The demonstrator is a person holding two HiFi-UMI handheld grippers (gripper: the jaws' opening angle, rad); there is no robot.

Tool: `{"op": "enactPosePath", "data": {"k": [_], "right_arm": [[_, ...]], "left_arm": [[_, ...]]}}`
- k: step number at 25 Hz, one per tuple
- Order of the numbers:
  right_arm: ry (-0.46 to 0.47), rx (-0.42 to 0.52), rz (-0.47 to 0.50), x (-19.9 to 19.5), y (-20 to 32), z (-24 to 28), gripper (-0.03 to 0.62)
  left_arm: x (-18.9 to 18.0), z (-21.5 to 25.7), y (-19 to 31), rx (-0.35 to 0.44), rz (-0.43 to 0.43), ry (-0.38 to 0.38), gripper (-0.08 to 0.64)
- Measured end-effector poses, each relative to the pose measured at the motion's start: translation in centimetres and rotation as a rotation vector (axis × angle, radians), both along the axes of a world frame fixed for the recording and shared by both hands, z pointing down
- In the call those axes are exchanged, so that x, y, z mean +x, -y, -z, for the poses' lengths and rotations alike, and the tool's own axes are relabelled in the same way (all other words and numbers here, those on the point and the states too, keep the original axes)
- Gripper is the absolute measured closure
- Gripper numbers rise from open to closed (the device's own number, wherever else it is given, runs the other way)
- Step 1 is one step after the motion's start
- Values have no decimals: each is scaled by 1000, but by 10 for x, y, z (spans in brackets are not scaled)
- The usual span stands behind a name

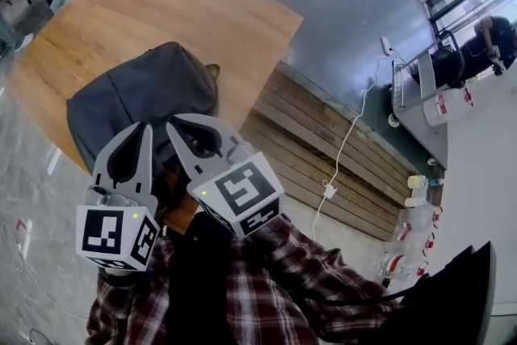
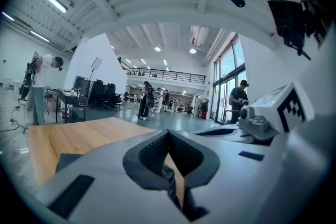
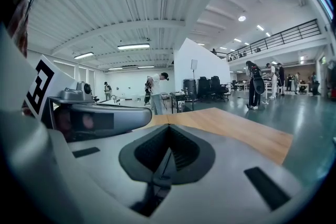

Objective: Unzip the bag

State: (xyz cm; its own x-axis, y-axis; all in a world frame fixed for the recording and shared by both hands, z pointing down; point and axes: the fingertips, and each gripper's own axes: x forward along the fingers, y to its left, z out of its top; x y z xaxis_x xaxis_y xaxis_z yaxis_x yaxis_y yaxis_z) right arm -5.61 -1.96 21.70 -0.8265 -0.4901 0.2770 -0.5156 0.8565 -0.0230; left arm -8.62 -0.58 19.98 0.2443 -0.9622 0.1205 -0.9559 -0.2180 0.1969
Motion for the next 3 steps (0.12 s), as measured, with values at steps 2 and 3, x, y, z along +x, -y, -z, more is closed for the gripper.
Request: {"op": "enactPosePath", "data": {"k": [2,3], "right_arm": [[-6,-9,11,0,1,-3,581],[-9,-14,17,1,1,-4,581]], "left_arm": [[1,-3,-1,-7,14,3,551],[2,-5,-1,-11,21,4,551]]}}
